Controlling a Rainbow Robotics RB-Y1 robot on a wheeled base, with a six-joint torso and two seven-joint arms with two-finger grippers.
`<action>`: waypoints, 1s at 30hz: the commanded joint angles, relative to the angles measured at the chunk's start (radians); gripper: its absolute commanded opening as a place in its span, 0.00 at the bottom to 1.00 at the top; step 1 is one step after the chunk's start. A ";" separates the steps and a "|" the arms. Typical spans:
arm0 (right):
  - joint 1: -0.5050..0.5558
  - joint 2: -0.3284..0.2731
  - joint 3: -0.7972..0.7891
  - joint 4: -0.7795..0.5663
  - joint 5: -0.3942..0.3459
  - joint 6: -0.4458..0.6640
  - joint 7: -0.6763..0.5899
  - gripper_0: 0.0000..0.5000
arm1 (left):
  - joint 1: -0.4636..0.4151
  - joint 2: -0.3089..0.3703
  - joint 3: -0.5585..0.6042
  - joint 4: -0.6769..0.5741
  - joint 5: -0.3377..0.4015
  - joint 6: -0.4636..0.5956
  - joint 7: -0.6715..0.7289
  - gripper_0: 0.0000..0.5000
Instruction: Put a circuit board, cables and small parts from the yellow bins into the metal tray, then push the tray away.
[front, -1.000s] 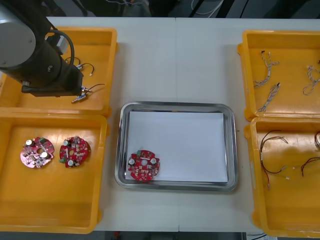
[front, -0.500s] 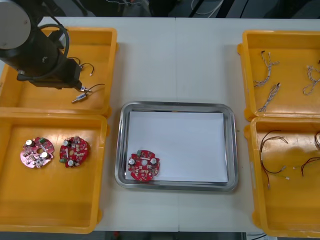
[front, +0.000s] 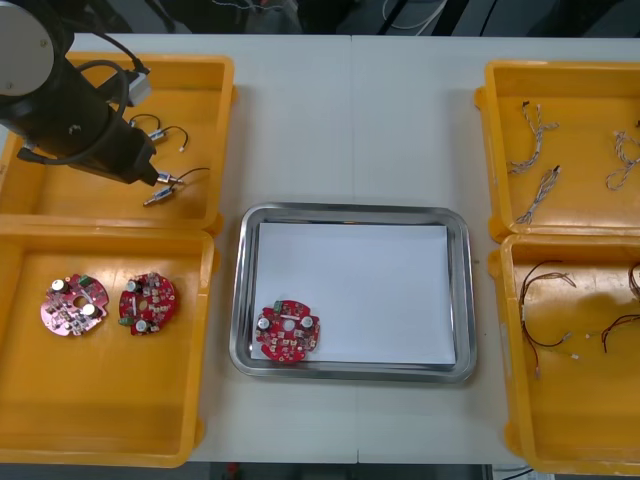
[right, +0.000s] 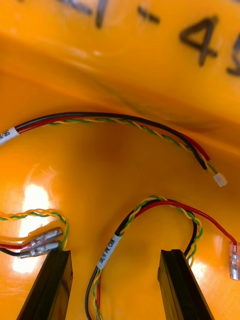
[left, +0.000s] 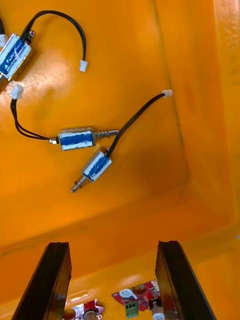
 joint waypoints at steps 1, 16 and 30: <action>-0.015 0.007 0.021 -0.002 -0.009 -0.010 -0.072 1.00 | -0.048 0.031 0.025 0.045 0.012 -0.055 -0.228 1.00; -0.007 0.016 0.029 0.022 -0.013 -0.024 -0.081 0.85 | -0.050 -0.020 -0.026 0.131 -0.037 -0.161 -0.276 1.00; 0.028 0.016 0.037 0.022 -0.035 -0.084 -0.081 0.45 | -0.070 -0.093 -0.063 0.208 -0.108 -0.199 -0.253 1.00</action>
